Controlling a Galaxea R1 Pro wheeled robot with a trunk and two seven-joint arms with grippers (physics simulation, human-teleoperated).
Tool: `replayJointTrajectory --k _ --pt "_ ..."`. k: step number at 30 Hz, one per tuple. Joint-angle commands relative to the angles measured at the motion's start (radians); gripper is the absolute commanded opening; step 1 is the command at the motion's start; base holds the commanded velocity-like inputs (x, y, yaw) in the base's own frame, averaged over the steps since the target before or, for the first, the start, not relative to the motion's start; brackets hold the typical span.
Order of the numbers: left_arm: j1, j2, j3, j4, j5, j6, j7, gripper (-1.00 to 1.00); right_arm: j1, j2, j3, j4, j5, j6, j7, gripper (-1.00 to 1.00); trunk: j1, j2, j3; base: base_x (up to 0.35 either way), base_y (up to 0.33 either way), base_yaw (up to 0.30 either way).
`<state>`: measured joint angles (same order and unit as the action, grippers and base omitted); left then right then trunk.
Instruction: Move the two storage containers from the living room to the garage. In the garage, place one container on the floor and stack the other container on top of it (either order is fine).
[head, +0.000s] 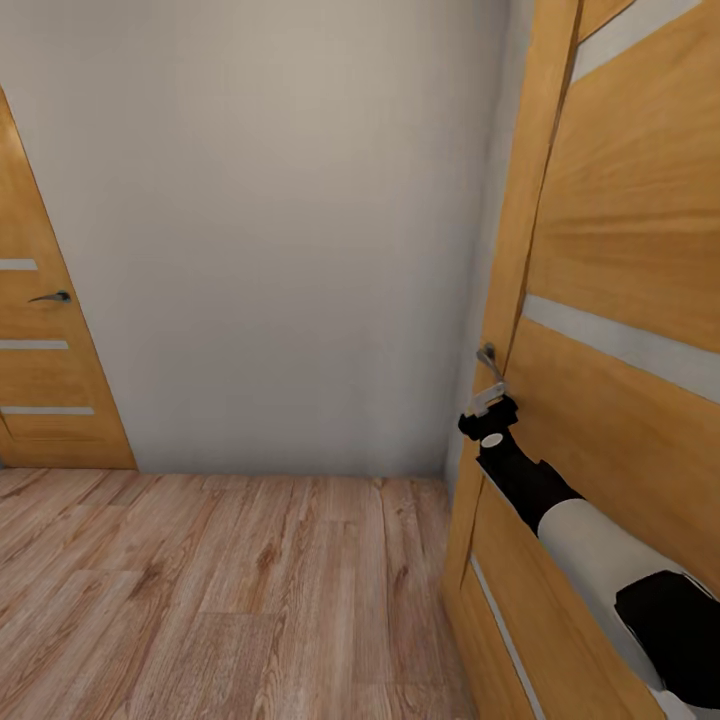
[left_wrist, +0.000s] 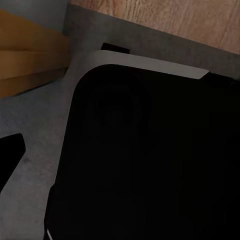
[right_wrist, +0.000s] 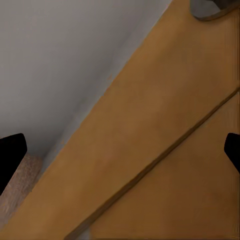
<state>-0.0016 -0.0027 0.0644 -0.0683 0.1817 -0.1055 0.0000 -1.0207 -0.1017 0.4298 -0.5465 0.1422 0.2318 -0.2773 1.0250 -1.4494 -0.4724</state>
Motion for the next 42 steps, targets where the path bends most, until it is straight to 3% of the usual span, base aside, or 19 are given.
replayJointTrajectory --k 1,19,24,42 --pt "0.0 0.0 0.006 -0.001 0.001 -0.002 0.0 1.0 -0.001 -0.006 -0.008 -0.001 0.014 0.012 -0.008 1.0 0.0 -0.001 -0.001 0.0 0.0 0.0" --pt "0.0 0.0 0.006 -0.001 0.001 -0.002 0.0 1.0 -0.001 -0.034 -0.051 -0.002 0.015 0.012 -0.007 1.0 0.0 -0.001 -0.001 0.0 0.0 0.0" --pt "0.0 0.0 0.006 -0.001 0.001 -0.002 0.0 1.0 -0.001 -0.055 -0.071 -0.002 0.014 0.012 -0.007 1.0 0.0 -0.001 -0.001 0.0 0.0 0.0" --pt "0.0 0.0 0.006 -0.001 0.001 -0.002 0.0 1.0 -0.001 -0.103 -0.083 -0.002 0.014 0.012 -0.007 1.0 0.0 -0.001 -0.001 0.0 0.0 0.0"
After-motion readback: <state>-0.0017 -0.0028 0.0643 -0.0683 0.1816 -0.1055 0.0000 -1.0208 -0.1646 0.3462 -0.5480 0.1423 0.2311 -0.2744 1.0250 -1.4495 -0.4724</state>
